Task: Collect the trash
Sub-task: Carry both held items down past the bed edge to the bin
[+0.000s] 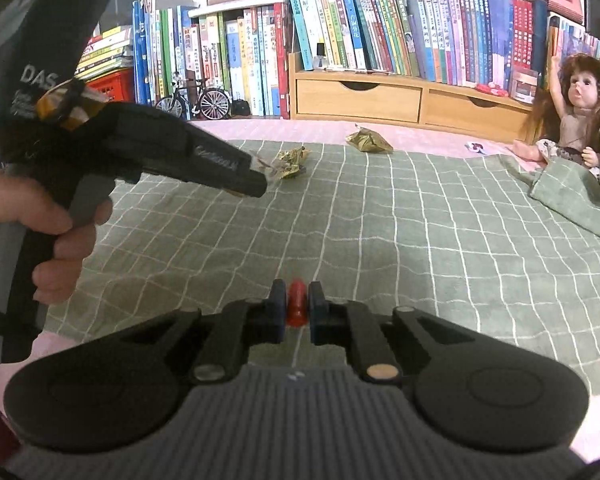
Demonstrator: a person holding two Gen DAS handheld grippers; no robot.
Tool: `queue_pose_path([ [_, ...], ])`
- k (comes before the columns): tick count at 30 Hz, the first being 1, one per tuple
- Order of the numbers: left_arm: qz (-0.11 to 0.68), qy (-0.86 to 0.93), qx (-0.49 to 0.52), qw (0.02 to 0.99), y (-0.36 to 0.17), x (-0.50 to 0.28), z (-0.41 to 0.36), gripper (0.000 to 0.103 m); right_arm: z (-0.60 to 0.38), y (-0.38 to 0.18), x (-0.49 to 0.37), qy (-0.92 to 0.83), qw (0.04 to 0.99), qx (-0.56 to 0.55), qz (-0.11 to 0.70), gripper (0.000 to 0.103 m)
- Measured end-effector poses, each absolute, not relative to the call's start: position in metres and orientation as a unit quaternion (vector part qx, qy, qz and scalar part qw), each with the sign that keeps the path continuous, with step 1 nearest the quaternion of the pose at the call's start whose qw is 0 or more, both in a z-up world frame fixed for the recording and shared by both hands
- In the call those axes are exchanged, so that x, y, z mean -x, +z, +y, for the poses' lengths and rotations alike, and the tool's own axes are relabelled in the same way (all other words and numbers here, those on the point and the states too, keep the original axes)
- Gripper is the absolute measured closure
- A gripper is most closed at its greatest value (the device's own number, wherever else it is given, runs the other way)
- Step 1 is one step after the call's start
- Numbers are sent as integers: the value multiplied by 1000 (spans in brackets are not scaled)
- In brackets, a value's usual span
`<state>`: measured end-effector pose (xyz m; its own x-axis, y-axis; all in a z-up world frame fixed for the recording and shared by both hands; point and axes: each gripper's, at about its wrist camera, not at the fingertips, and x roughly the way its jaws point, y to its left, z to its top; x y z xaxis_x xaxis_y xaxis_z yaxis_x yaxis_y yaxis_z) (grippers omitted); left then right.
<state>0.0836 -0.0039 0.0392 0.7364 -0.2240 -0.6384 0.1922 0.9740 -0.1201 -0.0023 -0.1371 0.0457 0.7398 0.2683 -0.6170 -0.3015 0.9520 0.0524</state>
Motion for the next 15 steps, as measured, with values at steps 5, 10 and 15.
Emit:
queue_pose_path([
  [5,340,-112,19,933,44,-67,0,84,-139,51,14,148,934,19,323,89],
  [10,339,-116,19,934,50,-49,3,84,-140,55,21,145,937,22,318,89],
  [15,333,-121,20,935,58,-33,5,84,-142,64,30,139,941,20,309,89],
])
